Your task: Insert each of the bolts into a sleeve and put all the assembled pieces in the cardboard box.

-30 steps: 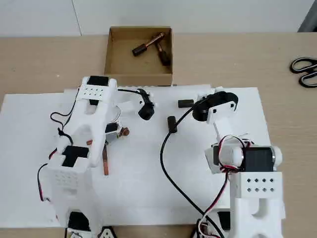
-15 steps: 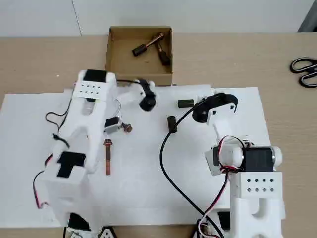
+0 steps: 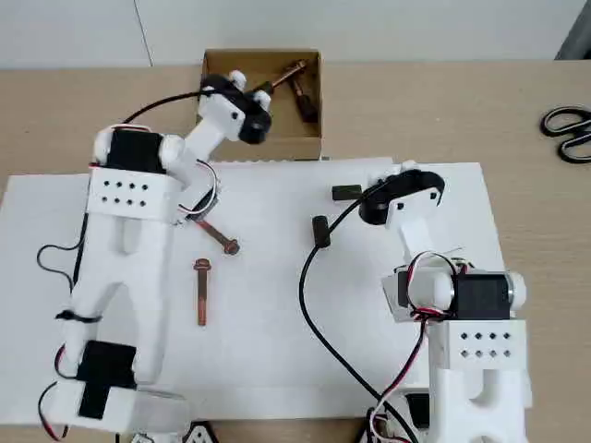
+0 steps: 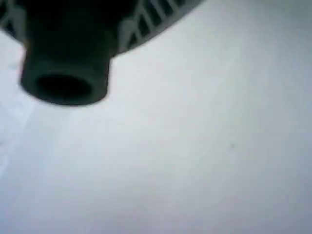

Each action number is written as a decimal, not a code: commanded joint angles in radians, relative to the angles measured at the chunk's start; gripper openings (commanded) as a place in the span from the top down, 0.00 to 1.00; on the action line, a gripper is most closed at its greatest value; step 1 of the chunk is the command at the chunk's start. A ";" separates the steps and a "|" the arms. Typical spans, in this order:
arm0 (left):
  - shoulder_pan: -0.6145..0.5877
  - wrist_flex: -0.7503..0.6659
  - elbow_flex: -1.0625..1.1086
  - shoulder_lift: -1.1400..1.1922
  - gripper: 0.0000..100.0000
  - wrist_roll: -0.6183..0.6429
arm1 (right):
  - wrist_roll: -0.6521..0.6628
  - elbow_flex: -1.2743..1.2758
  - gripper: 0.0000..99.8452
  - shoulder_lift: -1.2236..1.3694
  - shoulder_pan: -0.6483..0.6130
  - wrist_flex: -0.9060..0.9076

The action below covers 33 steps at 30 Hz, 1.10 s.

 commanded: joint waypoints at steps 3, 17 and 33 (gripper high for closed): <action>0.000 -0.014 0.024 -0.172 1.00 0.040 | -0.189 -0.041 1.00 -0.035 0.001 -0.081; 0.006 -0.562 0.872 -0.930 1.00 0.044 | -0.269 0.252 1.00 -0.344 -0.246 -0.346; 0.009 -0.770 1.481 -1.784 1.00 0.835 | -0.275 0.640 1.00 -0.558 -0.369 -0.765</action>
